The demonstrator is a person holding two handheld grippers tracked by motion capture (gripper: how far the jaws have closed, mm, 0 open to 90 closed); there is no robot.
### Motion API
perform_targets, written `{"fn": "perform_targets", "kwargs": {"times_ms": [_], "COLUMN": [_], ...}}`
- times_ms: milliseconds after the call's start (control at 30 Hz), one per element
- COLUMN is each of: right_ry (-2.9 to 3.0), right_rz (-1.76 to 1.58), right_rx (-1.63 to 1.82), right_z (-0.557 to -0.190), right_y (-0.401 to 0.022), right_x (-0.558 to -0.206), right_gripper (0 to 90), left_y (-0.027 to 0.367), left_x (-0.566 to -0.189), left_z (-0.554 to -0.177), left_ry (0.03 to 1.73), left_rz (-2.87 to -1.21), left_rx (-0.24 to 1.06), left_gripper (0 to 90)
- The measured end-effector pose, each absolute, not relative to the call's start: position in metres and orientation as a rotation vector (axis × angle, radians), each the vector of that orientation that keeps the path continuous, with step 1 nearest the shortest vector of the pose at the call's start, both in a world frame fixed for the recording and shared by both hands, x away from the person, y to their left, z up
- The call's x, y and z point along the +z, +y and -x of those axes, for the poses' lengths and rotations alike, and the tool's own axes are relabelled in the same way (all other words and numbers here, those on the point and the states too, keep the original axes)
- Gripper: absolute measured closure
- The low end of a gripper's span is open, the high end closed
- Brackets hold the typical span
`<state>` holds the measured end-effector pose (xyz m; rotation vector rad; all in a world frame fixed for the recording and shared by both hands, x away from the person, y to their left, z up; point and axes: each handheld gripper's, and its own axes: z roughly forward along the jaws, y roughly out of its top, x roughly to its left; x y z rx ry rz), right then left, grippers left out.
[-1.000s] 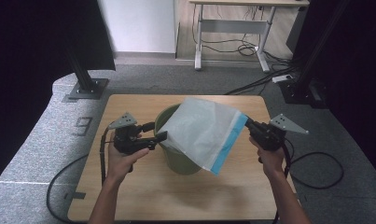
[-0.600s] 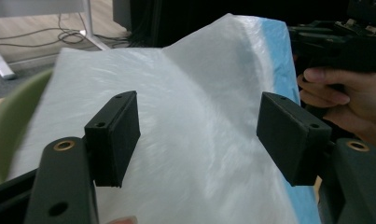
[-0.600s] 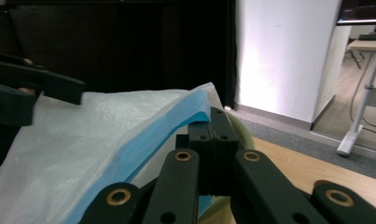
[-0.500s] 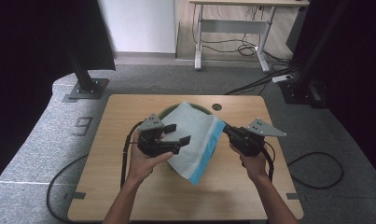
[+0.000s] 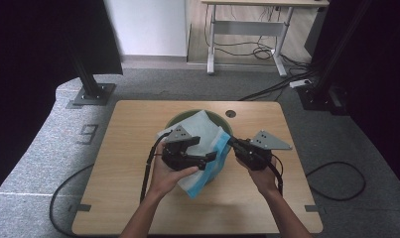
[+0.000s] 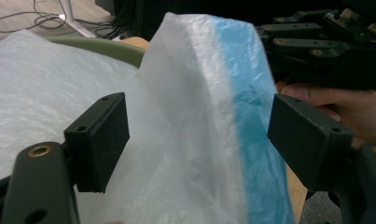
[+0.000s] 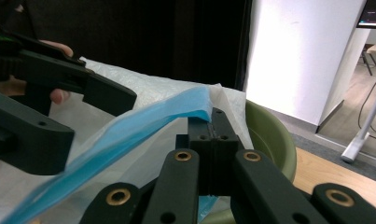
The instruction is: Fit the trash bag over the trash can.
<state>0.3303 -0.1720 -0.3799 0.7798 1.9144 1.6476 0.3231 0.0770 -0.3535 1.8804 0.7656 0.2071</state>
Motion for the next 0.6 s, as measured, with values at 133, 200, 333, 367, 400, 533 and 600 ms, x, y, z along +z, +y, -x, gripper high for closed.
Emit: {"fn": "perform_targets", "kwargs": {"times_ms": [133, 200, 333, 367, 400, 533, 600], "right_ry": [1.919, 1.920, 1.923, 1.924, 1.926, 1.928, 1.928], "right_rz": [-0.794, -0.795, -0.796, -0.796, -0.796, -0.796, -0.802], "right_rx": [1.639, 1.636, 1.630, 1.625, 1.621, 1.616, 1.612], "right_z": [-0.332, -0.333, -0.333, -0.333, -0.333, -0.333, -0.334], "right_y": [-0.172, -0.171, -0.168, -0.168, -0.168, -0.168, -0.170], "right_x": [-0.381, -0.381, -0.382, -0.382, -0.382, -0.382, -0.383], "right_gripper": [88.7, 88.7, 88.7, 88.6, 88.7, 88.6, 88.5], "left_y": [0.076, 0.075, 0.067, 0.066, 0.065, 0.067, 0.069], "left_x": [-0.350, -0.350, -0.350, -0.351, -0.351, -0.351, -0.350], "left_z": [-0.321, -0.321, -0.324, -0.324, -0.324, -0.326, -0.327], "left_ry": [0.774, 0.775, 0.786, 0.785, 0.785, 0.794, 0.802], "left_rz": [-1.867, -1.872, -1.904, -1.909, -1.916, -1.908, -1.893], "left_rx": [0.212, 0.215, 0.219, 0.218, 0.222, 0.240, 0.251], "left_gripper": [18.2, 17.3, 16.8, 16.8, 17.4, 29.6, 37.7]}}
